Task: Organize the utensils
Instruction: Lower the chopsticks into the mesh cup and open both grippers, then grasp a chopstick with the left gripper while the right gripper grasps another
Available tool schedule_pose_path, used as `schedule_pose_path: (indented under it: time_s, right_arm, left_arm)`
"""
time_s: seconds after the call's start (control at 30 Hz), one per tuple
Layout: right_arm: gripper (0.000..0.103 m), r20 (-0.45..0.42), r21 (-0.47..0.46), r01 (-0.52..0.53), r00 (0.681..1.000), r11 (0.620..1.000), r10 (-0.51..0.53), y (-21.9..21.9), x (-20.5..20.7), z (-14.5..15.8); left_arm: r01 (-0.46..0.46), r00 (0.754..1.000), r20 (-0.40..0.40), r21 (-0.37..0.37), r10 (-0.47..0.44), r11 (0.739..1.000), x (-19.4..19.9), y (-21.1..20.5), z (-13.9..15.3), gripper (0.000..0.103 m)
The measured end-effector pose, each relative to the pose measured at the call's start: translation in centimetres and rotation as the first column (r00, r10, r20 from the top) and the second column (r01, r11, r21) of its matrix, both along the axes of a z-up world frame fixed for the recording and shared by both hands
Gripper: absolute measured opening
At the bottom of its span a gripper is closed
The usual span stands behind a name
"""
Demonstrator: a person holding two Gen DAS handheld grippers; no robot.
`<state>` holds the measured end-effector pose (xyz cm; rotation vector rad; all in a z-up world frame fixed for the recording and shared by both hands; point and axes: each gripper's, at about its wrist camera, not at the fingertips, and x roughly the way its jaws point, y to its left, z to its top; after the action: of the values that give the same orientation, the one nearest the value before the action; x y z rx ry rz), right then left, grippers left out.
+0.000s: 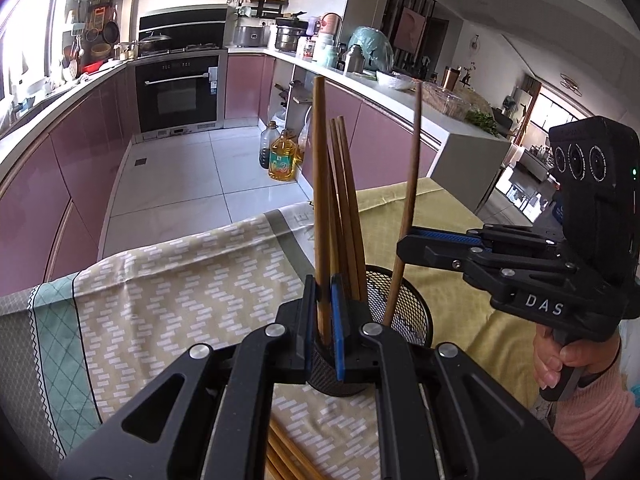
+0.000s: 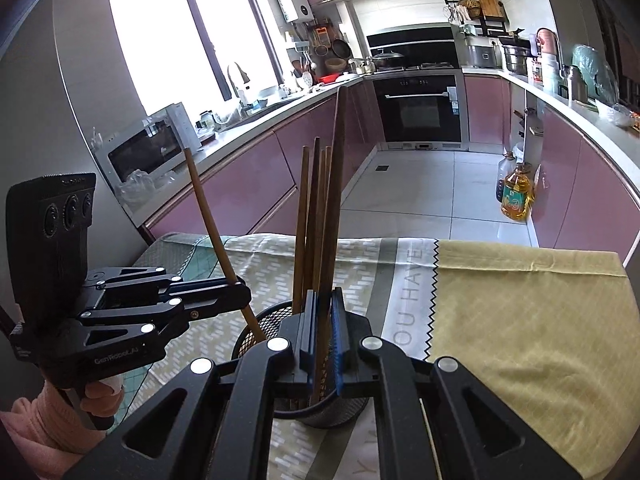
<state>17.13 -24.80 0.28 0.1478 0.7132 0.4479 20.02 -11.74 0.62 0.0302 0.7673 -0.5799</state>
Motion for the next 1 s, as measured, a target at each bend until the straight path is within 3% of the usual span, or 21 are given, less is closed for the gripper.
schedule_pose_path:
  time_s: [0.27, 0.4, 0.53, 0.67, 0.8, 1.0]
  right_arm:
    - [0.007, -0.003, 0.009, 0.014, 1.000, 1.000, -0.014, 0.2, 0.7, -0.3]
    - [0.007, 0.005, 0.015, 0.028, 1.000, 1.000, -0.028, 0.0, 0.4, -0.1]
    - [0.018, 0.025, 0.031, 0.026, 0.999, 0.999, -0.027, -0.2, -0.4, 0.0]
    - [0.021, 0.059, 0.054, -0.001, 0.998, 0.999, -0.002, -0.1, -2.3, 0.6]
    - [0.029, 0.113, 0.048, -0.069, 0.992, 0.996, 0.063, 0.8, -5.0, 1.3]
    - [0.037, 0.128, 0.047, -0.184, 0.976, 0.982, 0.177, 3.0, -8.4, 0.8]
  left_arm:
    - [-0.026, 0.999, -0.022, -0.010, 0.025, 1.000, -0.1, -0.1, -0.5, 0.008]
    - [-0.057, 0.998, -0.013, -0.032, 0.057, 0.998, -0.6, 0.7, -0.2, 0.016]
    - [-0.095, 0.995, 0.036, -0.069, 0.097, 0.993, -1.8, 2.4, 0.6, 0.028]
    - [-0.124, 0.987, 0.097, -0.082, 0.132, 0.989, -4.0, 4.4, 1.3, 0.043]
    - [-0.147, 0.978, 0.137, -0.073, 0.156, 0.986, -6.4, 6.2, 1.2, 0.049]
    - [-0.192, 0.975, 0.107, -0.047, 0.196, 0.980, -8.5, 8.6, -0.9, 0.064]
